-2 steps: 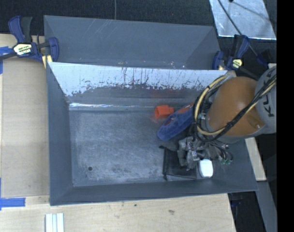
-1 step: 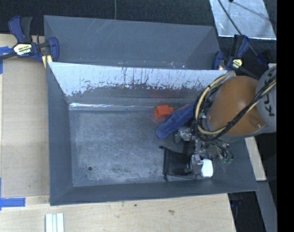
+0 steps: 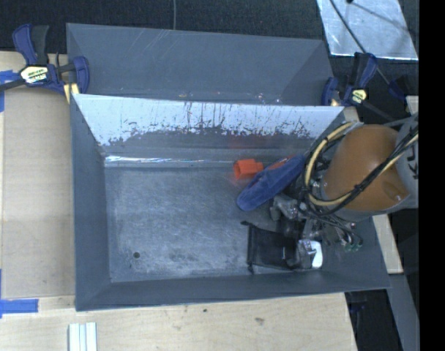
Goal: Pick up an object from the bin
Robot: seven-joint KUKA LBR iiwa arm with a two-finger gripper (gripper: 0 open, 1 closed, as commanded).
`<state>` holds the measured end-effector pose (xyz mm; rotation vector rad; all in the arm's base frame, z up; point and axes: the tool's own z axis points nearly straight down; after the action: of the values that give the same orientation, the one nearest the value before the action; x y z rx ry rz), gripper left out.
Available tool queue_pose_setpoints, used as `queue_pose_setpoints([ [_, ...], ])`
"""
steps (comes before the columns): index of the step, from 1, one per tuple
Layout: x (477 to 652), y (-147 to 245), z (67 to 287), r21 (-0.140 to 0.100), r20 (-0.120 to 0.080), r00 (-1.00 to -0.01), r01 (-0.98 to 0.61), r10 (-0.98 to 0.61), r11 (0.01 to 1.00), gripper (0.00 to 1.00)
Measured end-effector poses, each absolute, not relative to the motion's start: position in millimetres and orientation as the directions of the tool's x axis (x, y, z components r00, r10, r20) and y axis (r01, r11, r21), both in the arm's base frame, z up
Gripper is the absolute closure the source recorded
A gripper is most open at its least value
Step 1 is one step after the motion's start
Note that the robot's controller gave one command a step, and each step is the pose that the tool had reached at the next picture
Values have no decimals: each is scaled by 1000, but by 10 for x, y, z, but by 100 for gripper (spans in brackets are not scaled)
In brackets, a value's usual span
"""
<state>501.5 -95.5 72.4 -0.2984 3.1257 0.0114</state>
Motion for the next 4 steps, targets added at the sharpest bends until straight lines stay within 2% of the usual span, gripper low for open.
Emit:
queue_pose_setpoints([
  [1,5057,-953,738,1,-18,-982,-190,-190,982,100],
  [2,5410,-779,1740,10,13,-981,-191,-191,982,100],
  [3,5077,-697,1744,1,0,-978,-209,-209,978,100],
  [4,5092,-702,1745,0,-3,-978,-209,-209,978,0],
])
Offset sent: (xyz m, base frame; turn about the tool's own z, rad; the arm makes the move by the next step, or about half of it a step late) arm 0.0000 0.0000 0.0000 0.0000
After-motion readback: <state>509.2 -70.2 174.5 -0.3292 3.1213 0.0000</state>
